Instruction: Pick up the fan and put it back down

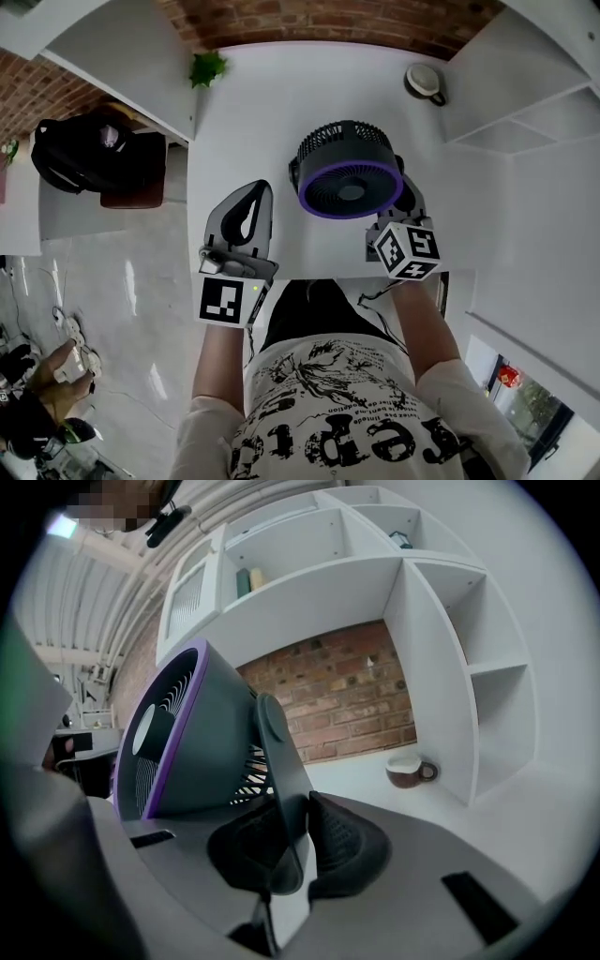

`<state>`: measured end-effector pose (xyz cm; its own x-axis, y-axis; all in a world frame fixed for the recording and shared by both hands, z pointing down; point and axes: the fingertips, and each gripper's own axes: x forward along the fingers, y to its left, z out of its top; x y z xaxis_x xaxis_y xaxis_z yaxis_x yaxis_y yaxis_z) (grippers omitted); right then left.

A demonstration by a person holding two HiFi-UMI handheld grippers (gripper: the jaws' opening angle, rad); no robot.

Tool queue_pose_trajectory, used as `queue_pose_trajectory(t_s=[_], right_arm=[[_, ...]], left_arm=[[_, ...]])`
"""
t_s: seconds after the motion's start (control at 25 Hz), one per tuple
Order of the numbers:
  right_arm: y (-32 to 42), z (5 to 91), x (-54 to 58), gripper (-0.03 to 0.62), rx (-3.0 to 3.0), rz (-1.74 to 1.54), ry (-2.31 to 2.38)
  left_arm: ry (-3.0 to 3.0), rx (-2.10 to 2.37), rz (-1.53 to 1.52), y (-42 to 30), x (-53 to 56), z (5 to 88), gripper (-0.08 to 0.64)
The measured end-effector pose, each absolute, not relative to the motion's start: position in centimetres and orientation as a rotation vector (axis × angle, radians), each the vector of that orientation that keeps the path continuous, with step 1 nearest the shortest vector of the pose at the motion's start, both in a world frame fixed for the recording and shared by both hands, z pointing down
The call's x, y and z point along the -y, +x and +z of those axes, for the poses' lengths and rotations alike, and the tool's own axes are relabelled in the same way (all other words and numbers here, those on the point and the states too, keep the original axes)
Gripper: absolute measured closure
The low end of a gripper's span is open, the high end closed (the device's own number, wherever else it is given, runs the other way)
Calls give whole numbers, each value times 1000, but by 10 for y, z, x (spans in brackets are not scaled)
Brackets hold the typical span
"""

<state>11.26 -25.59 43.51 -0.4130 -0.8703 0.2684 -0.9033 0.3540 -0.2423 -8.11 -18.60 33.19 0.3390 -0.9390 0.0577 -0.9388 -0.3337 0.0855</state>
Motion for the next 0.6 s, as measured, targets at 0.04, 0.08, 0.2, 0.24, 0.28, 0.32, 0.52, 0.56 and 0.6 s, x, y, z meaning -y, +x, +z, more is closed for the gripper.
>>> queue_pose_trajectory(t_s=[0.04, 0.08, 0.2, 0.24, 0.28, 0.32, 0.52, 0.56, 0.6], right_arm=[[109, 445, 255, 534, 2495, 552, 1639], [107, 454, 254, 534, 2484, 557, 1634], [99, 479, 255, 534, 2458, 562, 1631], [97, 487, 255, 534, 2450, 562, 1626], [95, 494, 254, 534, 2443, 565, 1619], [92, 501, 254, 534, 2436, 568, 1611], [79, 523, 249, 531, 2393, 551, 1606], [76, 527, 248, 529, 2387, 542, 1604], [73, 530, 247, 529, 2380, 533, 1601]], left_arm=[[2471, 1743, 3, -84, 185, 340, 546], [2461, 1738, 11, -86, 185, 349, 546], [2438, 1724, 36, -91, 187, 373, 546], [2431, 1719, 42, -92, 186, 379, 546], [2423, 1715, 47, -94, 185, 385, 546], [2417, 1712, 51, -96, 184, 391, 546], [2424, 1671, 85, -107, 179, 415, 546], [2431, 1656, 103, -109, 177, 420, 546], [2431, 1649, 105, -112, 176, 423, 546]])
